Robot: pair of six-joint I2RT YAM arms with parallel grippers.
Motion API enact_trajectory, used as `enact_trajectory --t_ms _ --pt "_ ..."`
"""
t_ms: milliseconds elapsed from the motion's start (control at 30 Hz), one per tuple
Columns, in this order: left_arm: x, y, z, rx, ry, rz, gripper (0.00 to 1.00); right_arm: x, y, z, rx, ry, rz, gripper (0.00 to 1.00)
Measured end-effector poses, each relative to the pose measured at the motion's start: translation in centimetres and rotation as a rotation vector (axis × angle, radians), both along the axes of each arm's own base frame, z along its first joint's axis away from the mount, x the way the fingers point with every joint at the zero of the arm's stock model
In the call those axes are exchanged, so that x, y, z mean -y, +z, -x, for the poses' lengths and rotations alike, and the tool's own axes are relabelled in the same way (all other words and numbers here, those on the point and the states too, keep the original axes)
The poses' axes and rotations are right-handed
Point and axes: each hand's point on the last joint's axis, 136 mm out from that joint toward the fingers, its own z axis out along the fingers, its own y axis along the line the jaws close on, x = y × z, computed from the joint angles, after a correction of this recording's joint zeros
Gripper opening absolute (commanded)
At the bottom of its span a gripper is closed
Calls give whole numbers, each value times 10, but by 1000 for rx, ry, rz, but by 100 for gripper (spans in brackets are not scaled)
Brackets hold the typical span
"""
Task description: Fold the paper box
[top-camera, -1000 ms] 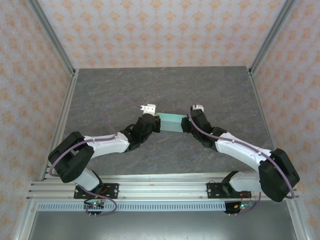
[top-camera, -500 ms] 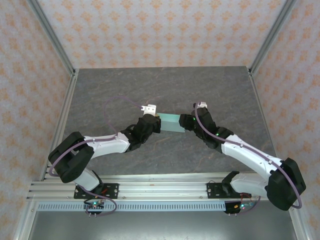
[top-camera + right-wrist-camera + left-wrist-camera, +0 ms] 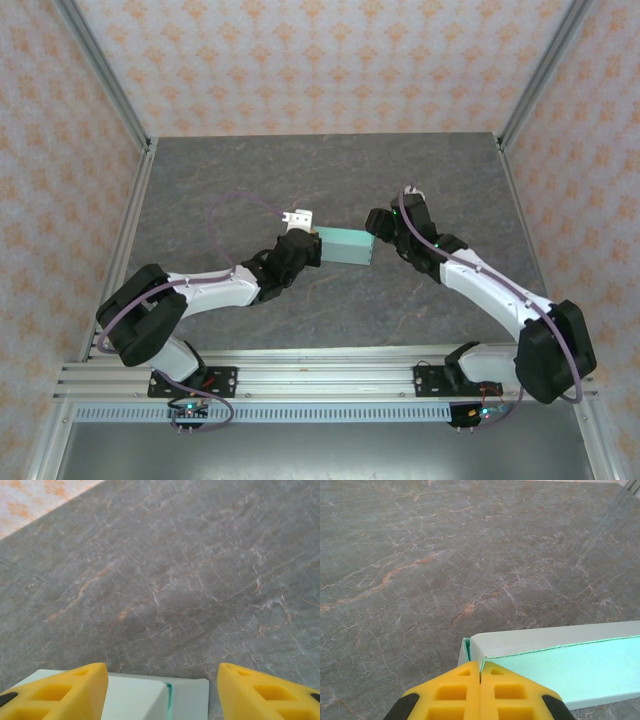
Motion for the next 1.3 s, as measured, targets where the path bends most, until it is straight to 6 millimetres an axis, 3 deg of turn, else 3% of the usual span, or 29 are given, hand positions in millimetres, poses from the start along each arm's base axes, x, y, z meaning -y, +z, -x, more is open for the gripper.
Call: enact_trajectory --t_ms 400,1067,1300 --pt "1 0 1 -3 -3 -5 0 -8 -34 9 -104 6 -110 52" --pt "2 -1 3 -5 0 -14 0 -14 -37 11 -55 -1 -231 38" --pt "1 -3 4 -7 -1 -17 6 -17 -38 11 -45 2 -248 36"
